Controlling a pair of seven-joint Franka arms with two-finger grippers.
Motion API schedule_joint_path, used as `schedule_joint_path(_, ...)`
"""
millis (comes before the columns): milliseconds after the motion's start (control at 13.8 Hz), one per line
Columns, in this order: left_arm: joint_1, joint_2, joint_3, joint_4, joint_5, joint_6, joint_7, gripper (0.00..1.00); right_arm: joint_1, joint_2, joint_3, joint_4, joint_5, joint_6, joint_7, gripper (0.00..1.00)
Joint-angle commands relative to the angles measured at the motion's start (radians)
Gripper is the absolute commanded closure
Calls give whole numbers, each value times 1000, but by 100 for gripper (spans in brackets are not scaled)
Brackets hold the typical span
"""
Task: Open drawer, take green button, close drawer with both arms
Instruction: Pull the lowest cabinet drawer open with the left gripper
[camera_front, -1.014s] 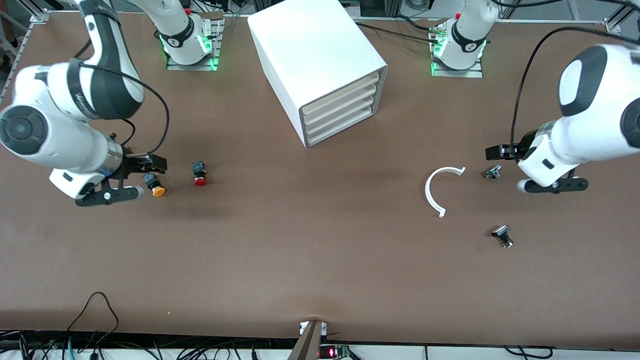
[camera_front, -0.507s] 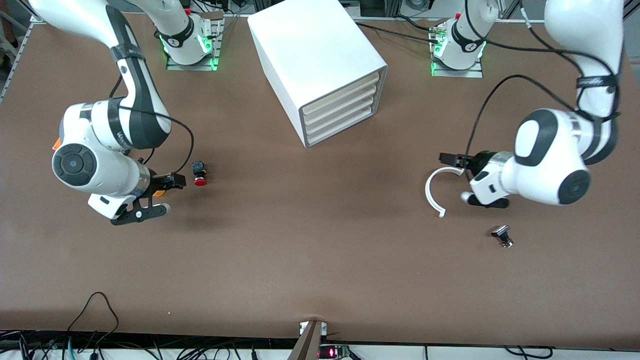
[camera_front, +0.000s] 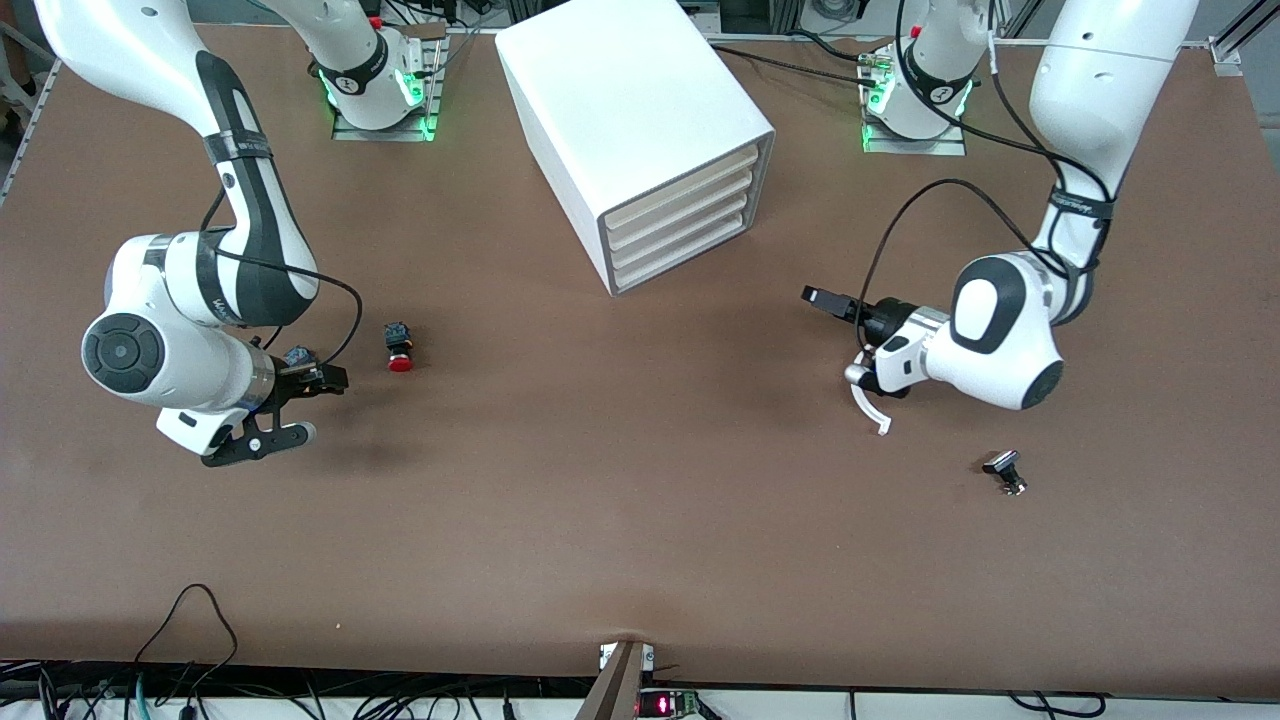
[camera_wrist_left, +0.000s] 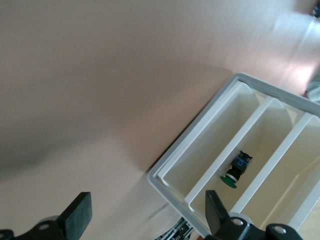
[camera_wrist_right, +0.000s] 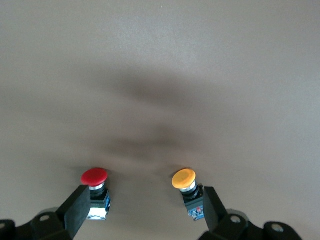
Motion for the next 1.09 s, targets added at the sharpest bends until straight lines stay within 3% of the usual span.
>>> schedule_joint_path(0, -16, -9, -87, -66, -54, 83, 72, 1, -33, -3, 4, -64, 13, 81, -44, 0)
schedule_joint_path(145, -36, -3, -127, -109, -126, 123, 86, 1, -36, -3, 4, -76, 13, 106, -62, 0)
schedule_joint_path(435, -64, -4, -133, -185, -229, 139, 210, 1, -36, -1, 6, -79, 13, 109, -62, 0)
schedule_joint_path(725, -65, -6, -196, -246, -296, 183, 261, 8, -36, 3, 6, -79, 13, 111, -64, 0)
schedule_joint_path(1014, -68, -4, -253, -280, -341, 249, 261, 22, -33, -6, 39, -78, 15, 112, -62, 0)
